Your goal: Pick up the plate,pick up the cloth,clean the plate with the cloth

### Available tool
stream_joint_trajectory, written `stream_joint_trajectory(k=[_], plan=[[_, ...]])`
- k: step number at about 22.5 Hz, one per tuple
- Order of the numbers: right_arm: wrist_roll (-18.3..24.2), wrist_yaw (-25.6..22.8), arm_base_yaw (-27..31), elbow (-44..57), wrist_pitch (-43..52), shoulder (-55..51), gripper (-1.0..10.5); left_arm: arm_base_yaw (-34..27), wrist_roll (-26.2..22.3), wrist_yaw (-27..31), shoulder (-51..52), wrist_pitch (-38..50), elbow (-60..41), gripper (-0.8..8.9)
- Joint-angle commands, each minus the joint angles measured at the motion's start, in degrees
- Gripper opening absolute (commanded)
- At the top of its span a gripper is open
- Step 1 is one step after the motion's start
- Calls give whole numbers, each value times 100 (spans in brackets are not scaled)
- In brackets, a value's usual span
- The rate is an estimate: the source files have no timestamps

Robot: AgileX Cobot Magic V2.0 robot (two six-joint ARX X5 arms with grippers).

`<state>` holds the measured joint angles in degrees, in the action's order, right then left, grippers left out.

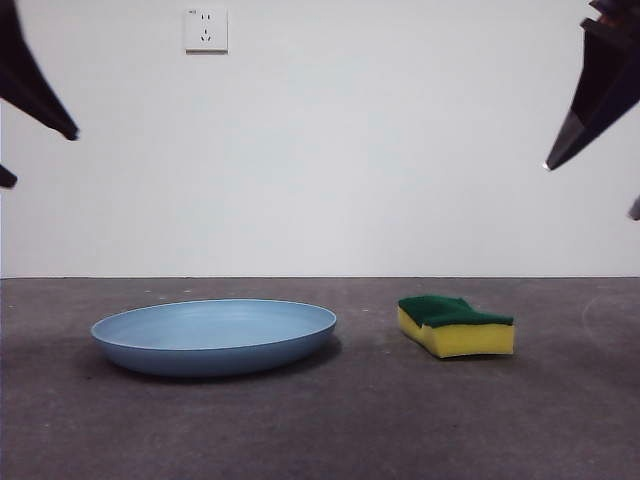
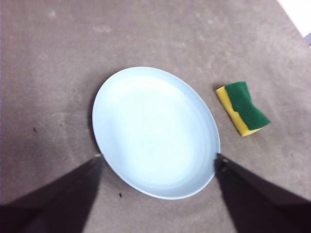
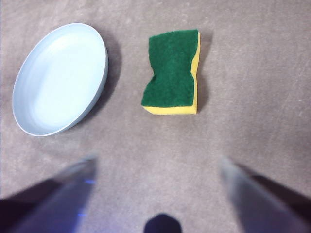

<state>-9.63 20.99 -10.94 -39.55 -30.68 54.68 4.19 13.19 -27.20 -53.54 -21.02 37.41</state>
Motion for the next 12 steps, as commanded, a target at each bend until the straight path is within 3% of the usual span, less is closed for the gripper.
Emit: stream_joint_trajectory(k=[1, 4, 9, 12], plan=[[48, -4, 0, -26, 20, 7, 477, 2, -4, -2, -772, -52, 437, 470], [50, -11, 0, -26, 22, 7, 473, 133, -267, 129, -1878, -227, 1191, 467], [50, -11, 0, -26, 22, 7, 473, 450, -752, 1097, -3475, -824, 2420, 467], [50, -11, 0, -26, 22, 7, 473, 601, -748, 1217, -4105, -765, 2673, 466]])
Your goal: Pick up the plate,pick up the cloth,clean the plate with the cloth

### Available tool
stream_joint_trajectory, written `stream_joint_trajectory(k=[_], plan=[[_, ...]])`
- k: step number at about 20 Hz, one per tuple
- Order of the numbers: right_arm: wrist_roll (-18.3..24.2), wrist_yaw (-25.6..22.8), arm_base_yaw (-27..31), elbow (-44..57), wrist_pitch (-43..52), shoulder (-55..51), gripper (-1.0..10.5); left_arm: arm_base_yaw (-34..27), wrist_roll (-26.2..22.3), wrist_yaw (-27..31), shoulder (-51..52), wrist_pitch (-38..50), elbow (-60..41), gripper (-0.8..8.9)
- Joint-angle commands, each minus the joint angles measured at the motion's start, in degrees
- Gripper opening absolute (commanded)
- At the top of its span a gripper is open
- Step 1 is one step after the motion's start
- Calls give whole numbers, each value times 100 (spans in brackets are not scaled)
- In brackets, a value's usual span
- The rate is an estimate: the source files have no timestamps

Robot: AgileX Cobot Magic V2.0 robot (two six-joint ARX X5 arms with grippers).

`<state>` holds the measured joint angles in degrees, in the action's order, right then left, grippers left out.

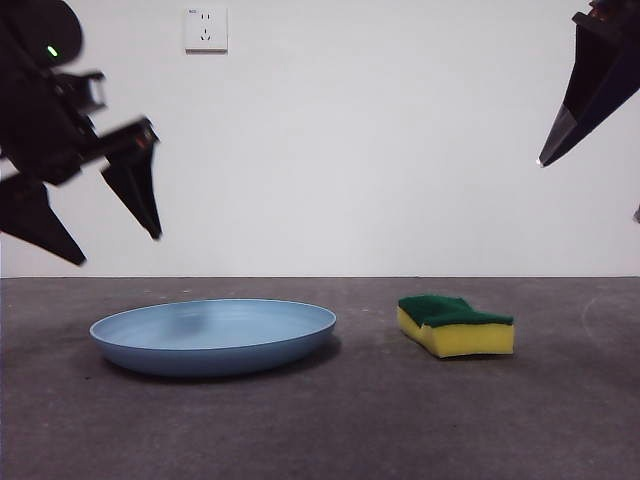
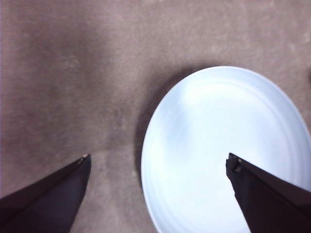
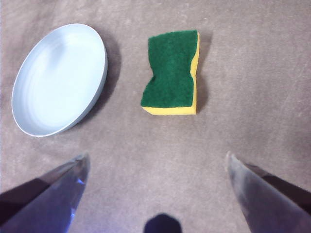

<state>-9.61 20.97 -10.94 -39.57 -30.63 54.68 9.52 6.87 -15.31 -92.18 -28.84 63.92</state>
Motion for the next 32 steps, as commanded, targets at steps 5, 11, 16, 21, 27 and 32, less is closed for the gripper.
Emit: stream_joint_trajectory(k=[5, 11, 16, 21, 27, 32], plan=[[48, -11, 0, -24, 17, 7, 473, 212, -118, 332, -935, 120, 22, 466], [46, -31, 0, -24, 170, 7, 473, 219, -251, 304, -1126, 175, 22, 249], [46, -31, 0, -24, 334, 7, 473, 297, -573, 293, -1126, 92, 22, -12], [105, -26, 0, -37, 341, 9, 472, 363, -573, 297, -1108, 72, 24, -9], [487, -39, -90, -933, 96, 293, 473, 450, -608, 297, -251, -44, 28, -9], [1086, -308, -446, -2140, -514, 1497, 473, 529, -610, 302, 796, -452, 28, -9]])
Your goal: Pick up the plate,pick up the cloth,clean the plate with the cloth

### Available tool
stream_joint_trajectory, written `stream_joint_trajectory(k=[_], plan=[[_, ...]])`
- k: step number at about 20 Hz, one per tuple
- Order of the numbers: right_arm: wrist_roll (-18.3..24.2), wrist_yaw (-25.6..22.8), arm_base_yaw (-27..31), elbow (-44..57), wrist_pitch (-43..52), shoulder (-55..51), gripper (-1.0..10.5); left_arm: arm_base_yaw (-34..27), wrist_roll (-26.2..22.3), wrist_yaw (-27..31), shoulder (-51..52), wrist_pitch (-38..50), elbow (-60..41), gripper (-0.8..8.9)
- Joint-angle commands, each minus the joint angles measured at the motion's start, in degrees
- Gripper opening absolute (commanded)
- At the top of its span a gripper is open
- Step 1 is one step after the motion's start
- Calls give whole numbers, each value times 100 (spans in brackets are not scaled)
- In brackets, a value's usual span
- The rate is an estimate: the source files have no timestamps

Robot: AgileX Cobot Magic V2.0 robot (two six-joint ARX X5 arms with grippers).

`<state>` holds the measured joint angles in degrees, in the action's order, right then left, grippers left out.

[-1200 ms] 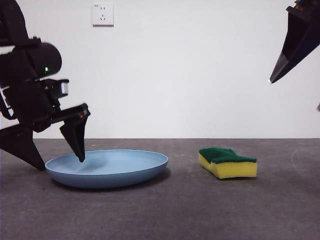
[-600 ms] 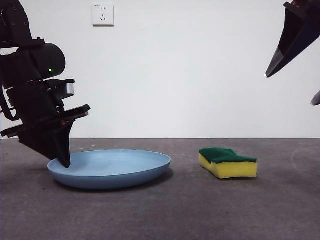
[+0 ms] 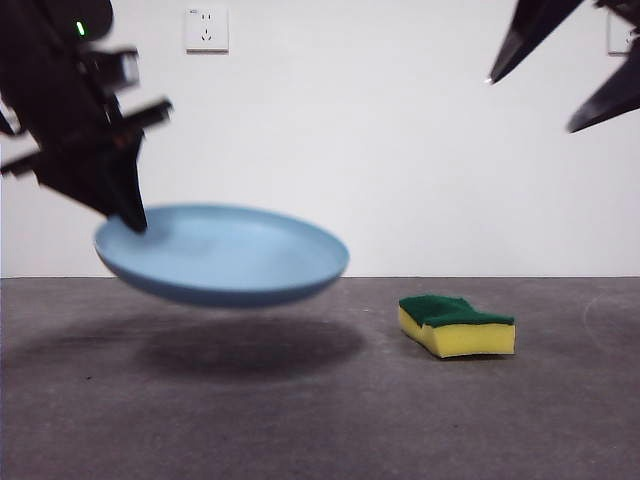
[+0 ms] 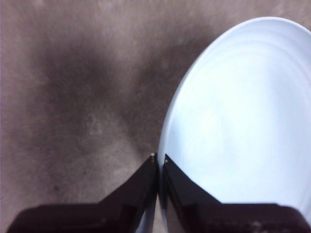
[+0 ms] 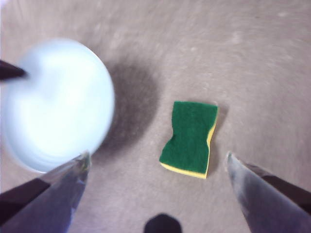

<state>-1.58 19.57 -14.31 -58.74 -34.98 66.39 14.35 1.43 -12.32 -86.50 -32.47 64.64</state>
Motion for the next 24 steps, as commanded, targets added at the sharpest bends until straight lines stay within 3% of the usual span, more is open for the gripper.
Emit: stream_joint_trajectory(k=[1, 6, 11, 18, 19, 24], plan=[[407, -413, -227, -485, -208, 691, 473, 63, -66, 9, 450, -214, -44, -9], [592, -960, -623, -1121, -282, 2173, 473, 68, -155, 13, 1056, -817, -44, -9], [765, -966, -758, -1187, 160, 3493, 473, 79, -284, 20, 1156, -1119, -44, -9], [765, -1246, -756, -1187, 352, 4124, 467, 170, -297, 28, 1156, -1123, -44, -9], [763, -1248, -756, -1187, 391, 4124, 439, 170, -297, 28, 1156, -1095, -44, -9], [758, -1246, -758, -1187, 369, 4124, 50, 170, -297, 31, 1156, -966, -44, -9]])
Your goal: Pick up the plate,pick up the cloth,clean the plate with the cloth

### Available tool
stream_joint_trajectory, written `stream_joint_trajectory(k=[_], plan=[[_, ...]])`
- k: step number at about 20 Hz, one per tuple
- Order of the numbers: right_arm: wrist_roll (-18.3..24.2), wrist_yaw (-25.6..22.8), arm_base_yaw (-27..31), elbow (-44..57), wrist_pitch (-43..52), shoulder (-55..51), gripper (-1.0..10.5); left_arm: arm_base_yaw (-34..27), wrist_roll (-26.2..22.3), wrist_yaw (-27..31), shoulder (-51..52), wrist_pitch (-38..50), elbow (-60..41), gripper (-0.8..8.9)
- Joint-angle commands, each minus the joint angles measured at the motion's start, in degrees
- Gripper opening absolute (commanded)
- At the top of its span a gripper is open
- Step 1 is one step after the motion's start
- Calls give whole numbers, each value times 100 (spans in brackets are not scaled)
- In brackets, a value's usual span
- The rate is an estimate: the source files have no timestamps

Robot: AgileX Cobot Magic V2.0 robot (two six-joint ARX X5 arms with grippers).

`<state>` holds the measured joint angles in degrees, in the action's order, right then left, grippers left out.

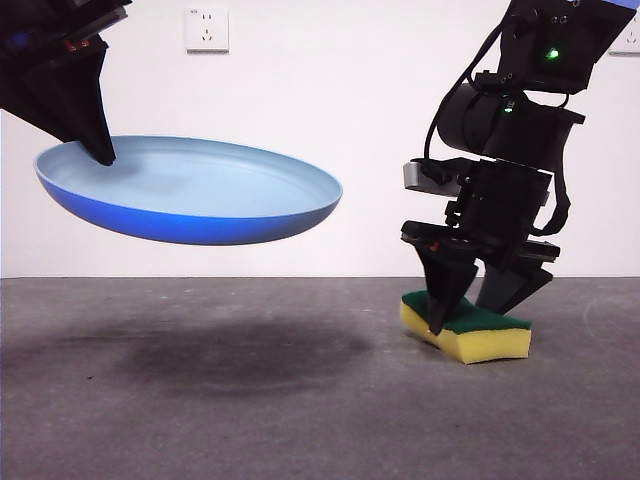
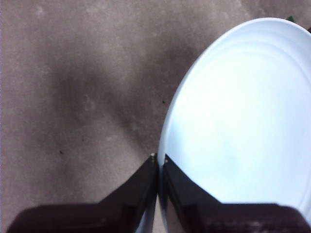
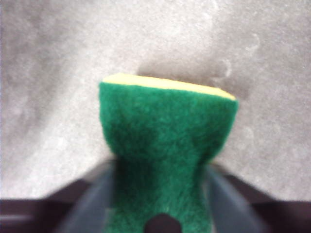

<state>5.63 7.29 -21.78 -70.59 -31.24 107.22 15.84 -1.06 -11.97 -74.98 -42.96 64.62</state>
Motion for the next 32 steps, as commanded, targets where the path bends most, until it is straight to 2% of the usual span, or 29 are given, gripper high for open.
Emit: stream_joint_trajectory(k=[1, 4, 8, 11, 13, 17, 22, 26, 29, 32], plan=[[33, -17, -11, -2, -15, 42, -21, 22, -48, 7, 4, 96, -42, -9], [-308, 26, -22, -9, -92, -74, -16, 31, 0, 310, -42, 166, -42, -9], [-839, 33, -188, -9, -122, -745, -16, 79, 103, 619, -190, 273, -42, -9], [-1099, 485, -391, -9, -160, -1556, -16, 192, 170, 680, -411, 330, -42, -9], [-1187, 616, -597, -9, -140, -2039, -16, 348, 297, 612, -564, 433, -42, -9], [-1207, 568, -1005, -9, 63, -2277, -16, 758, 605, 223, -592, 872, -42, -9], [-1228, 566, -1346, -9, 457, -1797, -16, 1213, 798, 74, -592, 1086, -42, -9], [-1423, 616, -1755, -9, 905, -1344, -16, 1311, 931, -330, -592, 1504, -42, -9], [-1416, 610, -2159, -9, 573, -1233, -16, 1276, 1019, -273, -592, 1816, -42, -9], [-1248, 531, -2472, -9, -203, -1235, -16, 1123, 1034, -142, -592, 1932, -42, -9]])
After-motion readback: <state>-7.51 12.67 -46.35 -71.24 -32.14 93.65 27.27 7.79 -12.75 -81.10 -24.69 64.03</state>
